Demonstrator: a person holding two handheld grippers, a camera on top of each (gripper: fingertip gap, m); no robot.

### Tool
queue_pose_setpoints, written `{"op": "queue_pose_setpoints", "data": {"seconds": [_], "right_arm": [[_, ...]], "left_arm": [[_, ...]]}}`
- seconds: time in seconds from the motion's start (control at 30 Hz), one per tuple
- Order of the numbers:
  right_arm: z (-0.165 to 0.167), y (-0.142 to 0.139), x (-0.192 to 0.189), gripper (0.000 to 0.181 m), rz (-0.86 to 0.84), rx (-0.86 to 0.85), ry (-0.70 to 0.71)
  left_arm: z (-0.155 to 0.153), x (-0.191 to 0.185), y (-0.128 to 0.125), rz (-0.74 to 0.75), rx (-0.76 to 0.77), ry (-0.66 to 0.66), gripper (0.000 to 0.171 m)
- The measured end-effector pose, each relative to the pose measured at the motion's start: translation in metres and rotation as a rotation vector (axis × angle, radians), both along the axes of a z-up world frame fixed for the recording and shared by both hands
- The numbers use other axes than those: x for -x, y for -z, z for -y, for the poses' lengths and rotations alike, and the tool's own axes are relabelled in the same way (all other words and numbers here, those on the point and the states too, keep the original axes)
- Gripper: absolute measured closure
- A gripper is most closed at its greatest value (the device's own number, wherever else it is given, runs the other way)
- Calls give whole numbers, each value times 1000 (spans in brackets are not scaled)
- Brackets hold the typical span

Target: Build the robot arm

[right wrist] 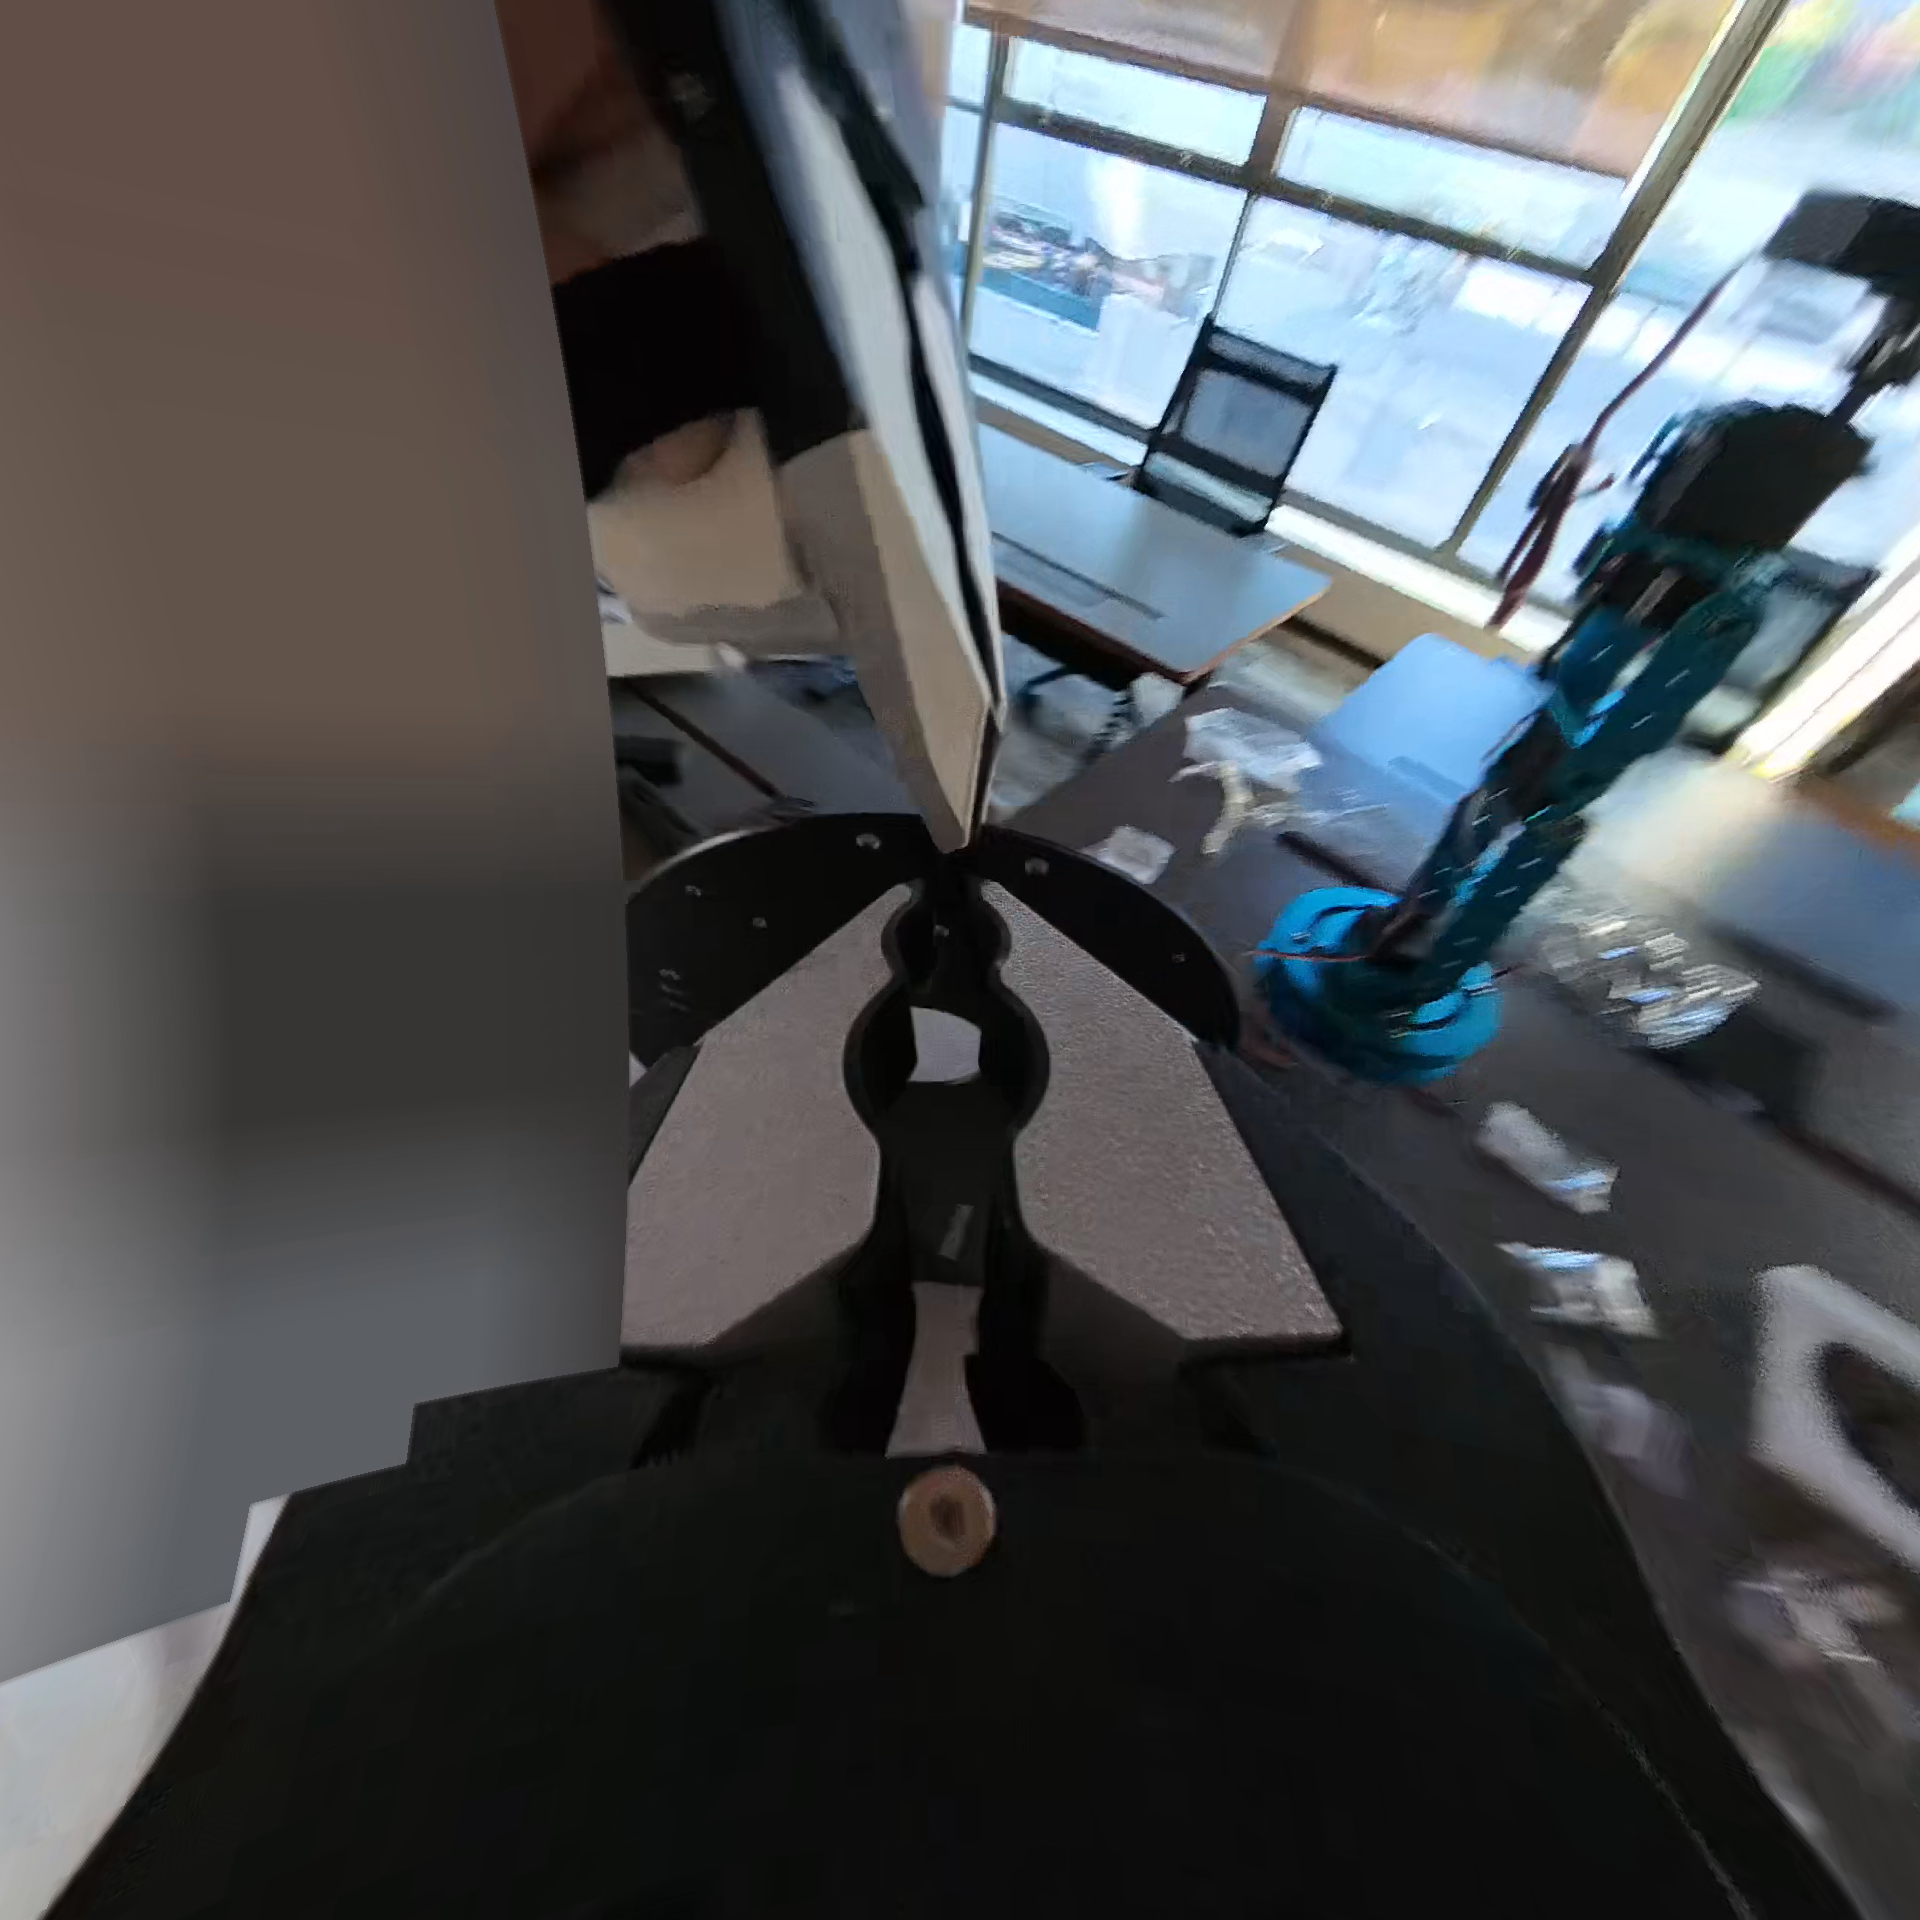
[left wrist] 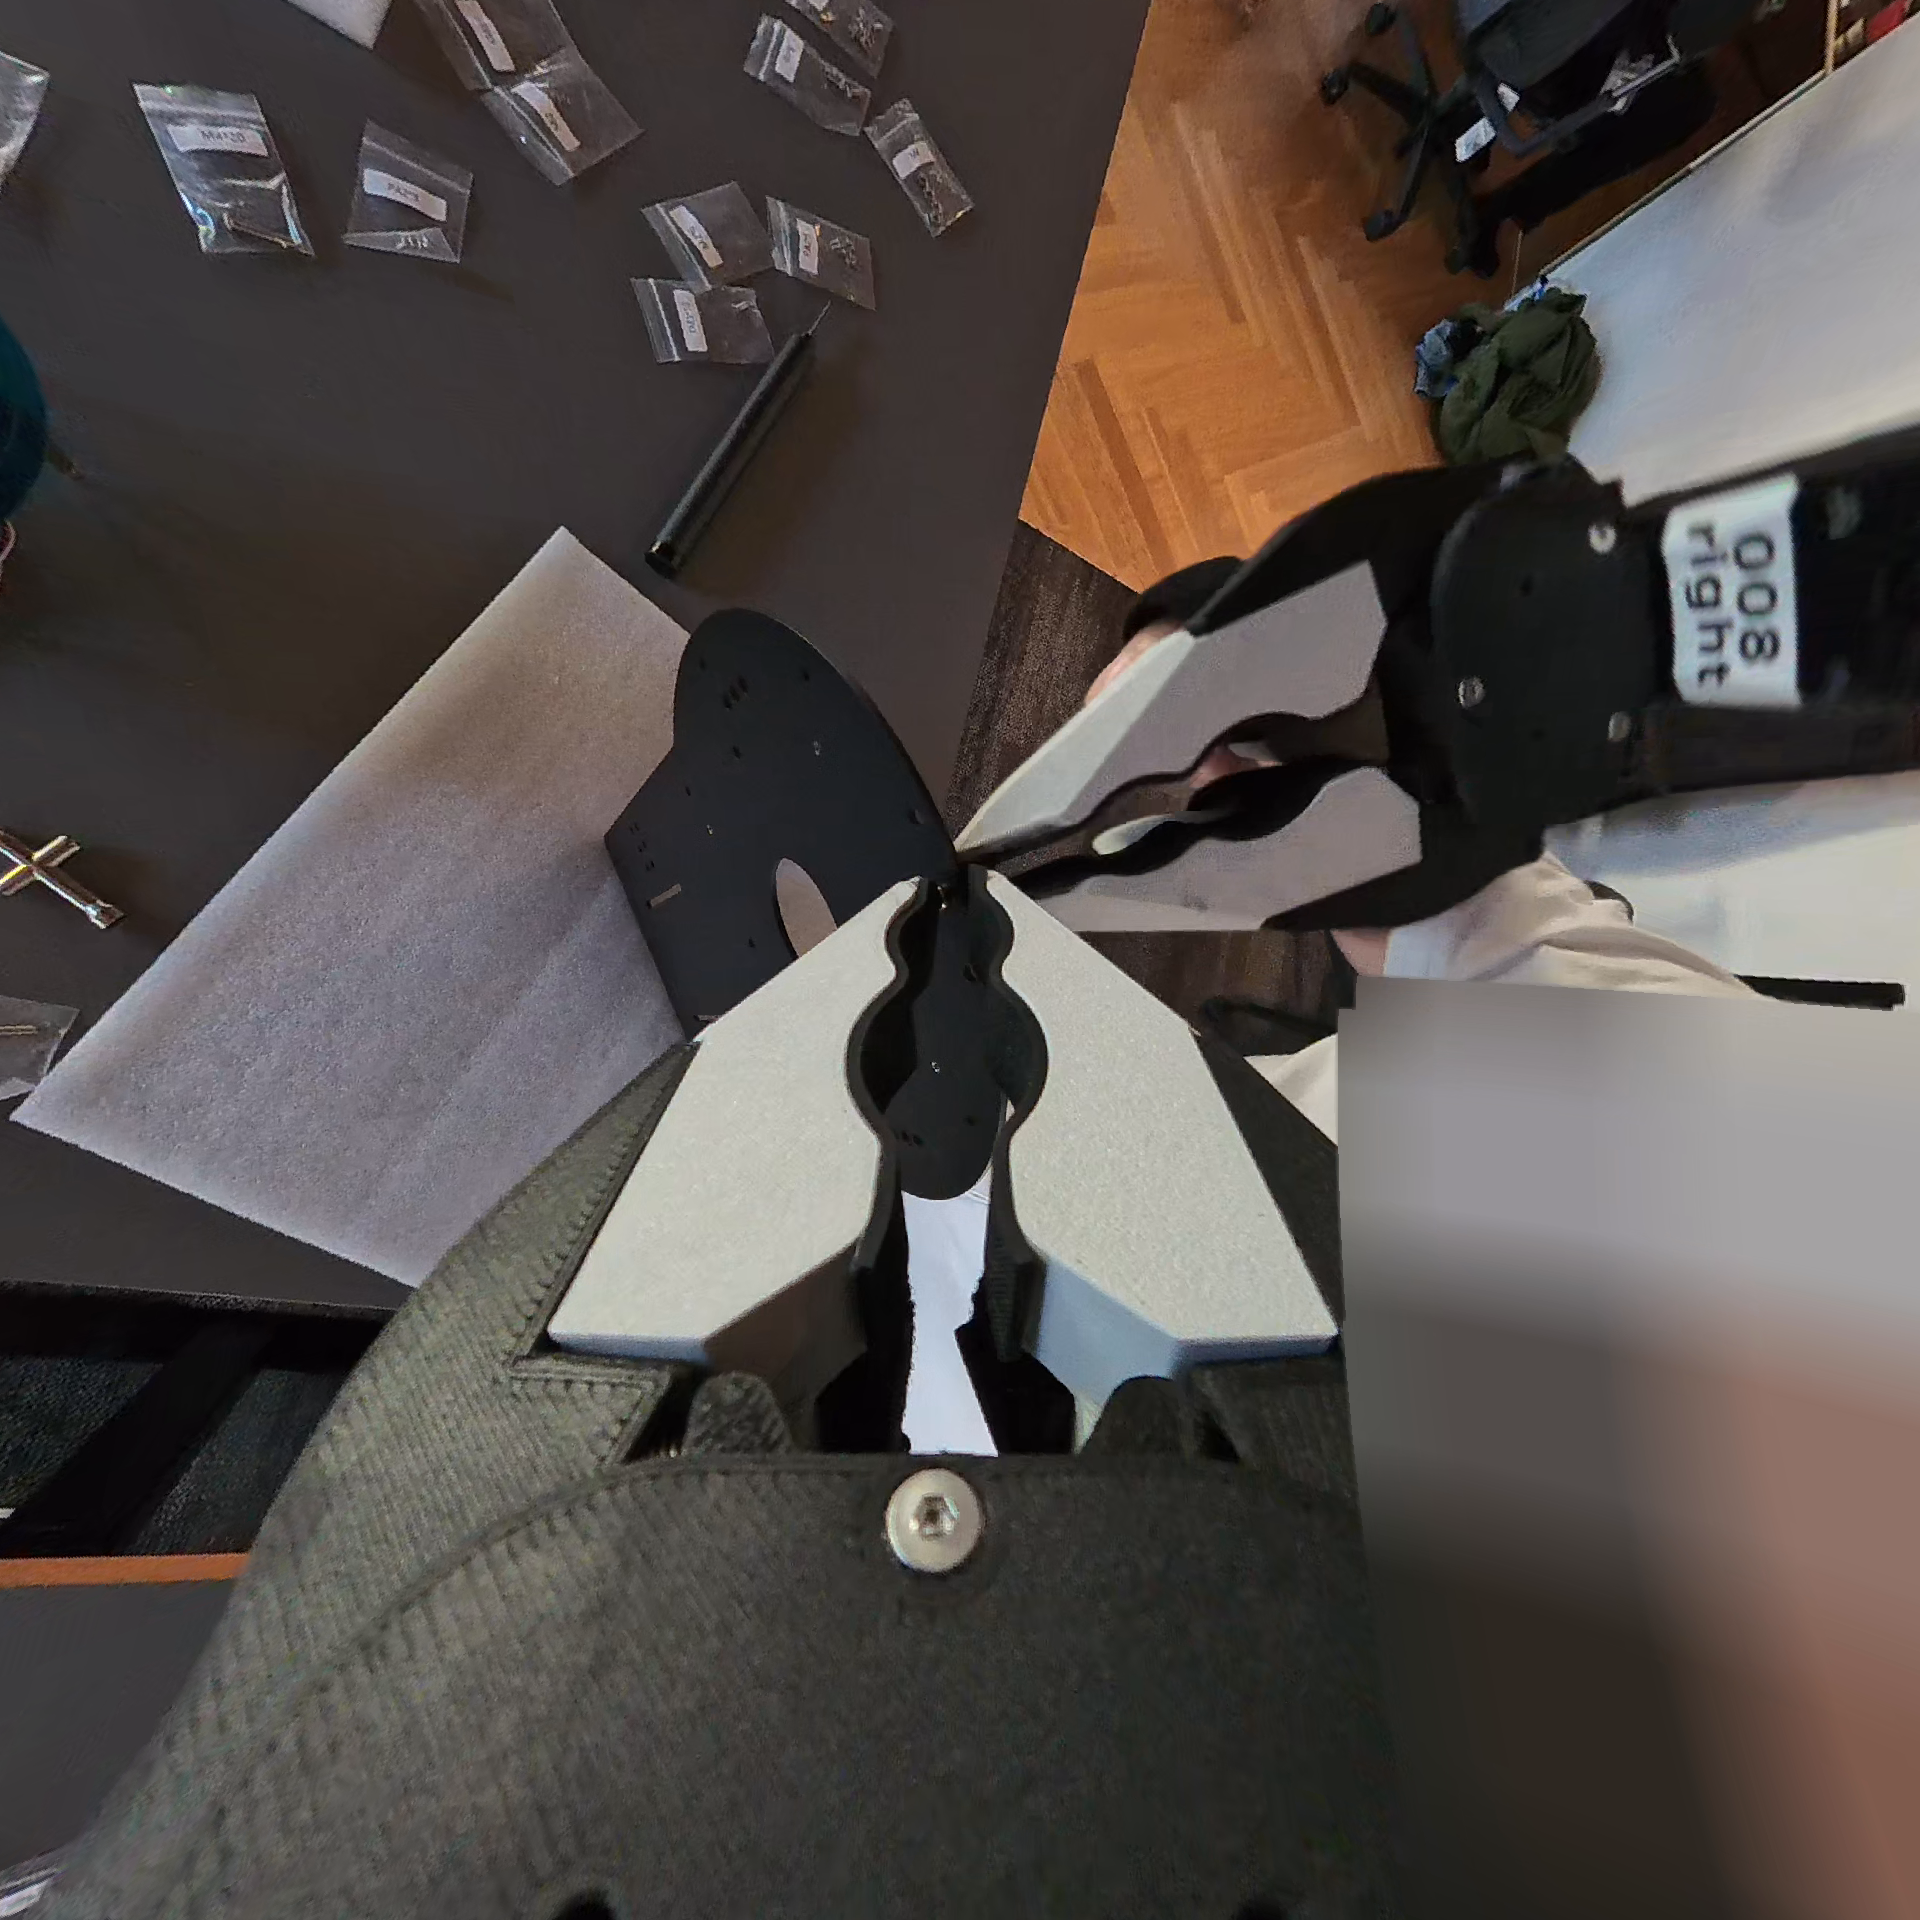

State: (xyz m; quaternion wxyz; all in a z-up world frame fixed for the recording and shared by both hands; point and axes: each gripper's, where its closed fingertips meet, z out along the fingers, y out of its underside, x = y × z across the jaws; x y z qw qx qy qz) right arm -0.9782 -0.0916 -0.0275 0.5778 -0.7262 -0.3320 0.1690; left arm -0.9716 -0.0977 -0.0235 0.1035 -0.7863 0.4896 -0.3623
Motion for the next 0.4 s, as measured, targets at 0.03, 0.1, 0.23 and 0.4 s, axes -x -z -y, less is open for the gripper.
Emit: {"op": "queue_pose_setpoints", "data": {"seconds": [0.03,0.1,0.23,0.4], "right_arm": [[0,0,1,177,-73,62,-14],[0,1,2,177,-218,191,-41],[2,-1,5,177,-436,353,-119],[0,-1,-6,162,-111,-14,-3]], "left_arm": [[-1,0,0,0,-2,-1,167],[-1,1,0,1,-7,-2,167],[-1,1,0,2,-11,4,167],[-2,1,0,2,-14,5,167]]}}
